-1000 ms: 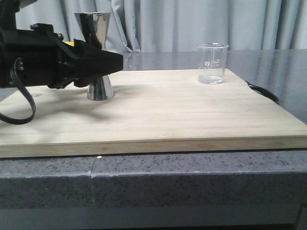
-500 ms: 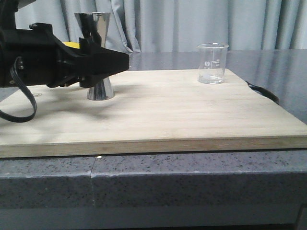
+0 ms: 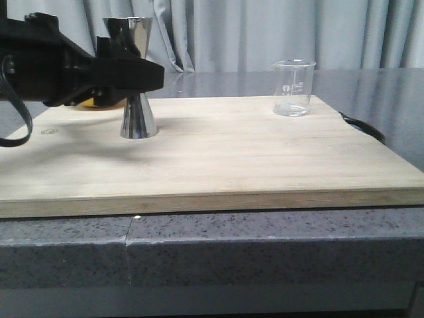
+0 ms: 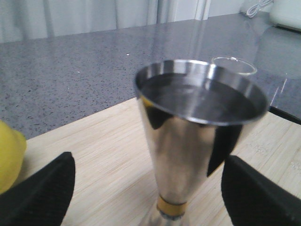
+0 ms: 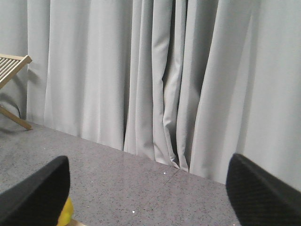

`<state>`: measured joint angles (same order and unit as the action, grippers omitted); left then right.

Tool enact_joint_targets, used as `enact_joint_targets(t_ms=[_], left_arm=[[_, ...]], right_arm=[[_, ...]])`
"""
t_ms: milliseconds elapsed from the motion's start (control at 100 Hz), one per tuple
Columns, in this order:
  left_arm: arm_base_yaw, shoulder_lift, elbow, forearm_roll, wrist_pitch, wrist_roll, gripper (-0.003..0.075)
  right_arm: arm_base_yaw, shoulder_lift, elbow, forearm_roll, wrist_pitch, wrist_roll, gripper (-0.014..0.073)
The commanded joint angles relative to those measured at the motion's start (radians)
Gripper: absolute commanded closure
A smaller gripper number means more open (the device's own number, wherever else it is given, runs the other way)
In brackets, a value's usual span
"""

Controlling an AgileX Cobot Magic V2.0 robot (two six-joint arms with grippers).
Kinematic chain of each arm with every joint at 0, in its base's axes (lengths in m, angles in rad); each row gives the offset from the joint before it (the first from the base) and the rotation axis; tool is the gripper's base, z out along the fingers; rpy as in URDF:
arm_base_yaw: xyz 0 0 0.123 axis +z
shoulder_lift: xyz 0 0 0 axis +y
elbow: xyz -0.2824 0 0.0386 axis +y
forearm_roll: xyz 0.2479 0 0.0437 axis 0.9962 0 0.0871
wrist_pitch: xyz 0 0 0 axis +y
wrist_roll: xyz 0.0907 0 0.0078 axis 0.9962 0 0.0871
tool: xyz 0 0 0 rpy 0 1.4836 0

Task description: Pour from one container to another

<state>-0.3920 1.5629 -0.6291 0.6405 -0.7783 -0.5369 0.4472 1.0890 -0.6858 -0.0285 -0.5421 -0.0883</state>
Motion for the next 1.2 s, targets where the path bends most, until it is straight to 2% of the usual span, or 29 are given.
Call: enact_joint_targets(t_ms=[0,320,490,650,750,840,1030,1100,1190], left_arm=[[0.002,-0.065,-0.020,0.002,-0.016,-0.064,0.0130],[0.002,-0.196,-0.020,0.234,0.073,-0.323,0.0131],[0.002,-0.313,-0.020,0.306,0.210,-0.425,0.0131],[0.002,-0.449,-0.020,0.455,0.326,-0.575,0.0131],[0.002,-0.547,-0.020,0.492,0.389,-0.594,0.0131],[0.002,-0.646,-0.020,0.492,0.502,-0.594,0.0132],[0.002,-0.853,-0.020,0.496,0.914,-0.592,0.0132],[0.002,-0.922,-0.020,0.503,0.998,-0.592,0.0132],[0.002,-1.003,-0.020,0.526,1.016,-0.592,0.0132]], right_arm=[[0.002,-0.025,-0.025,-0.003,-0.082,-0.002,-0.0015],[0.002,-0.025,-0.025,-0.003,-0.082,-0.002,-0.0015],[-0.002,-0.025,-0.025,-0.003,-0.078,-0.002,-0.0015],[-0.002,-0.025,-0.025,-0.003,-0.058,-0.004,-0.0015],[-0.006,-0.025,-0.025,-0.003,-0.051,-0.030,-0.0015],[-0.043,-0.041,-0.025,0.010,-0.024,-0.069,-0.0015],[-0.204,-0.158,-0.028,0.042,0.122,-0.077,-0.0015],[-0.267,-0.218,-0.028,0.042,0.161,-0.077,-0.0015],[-0.327,-0.304,-0.028,0.042,0.205,-0.077,-0.0015]])
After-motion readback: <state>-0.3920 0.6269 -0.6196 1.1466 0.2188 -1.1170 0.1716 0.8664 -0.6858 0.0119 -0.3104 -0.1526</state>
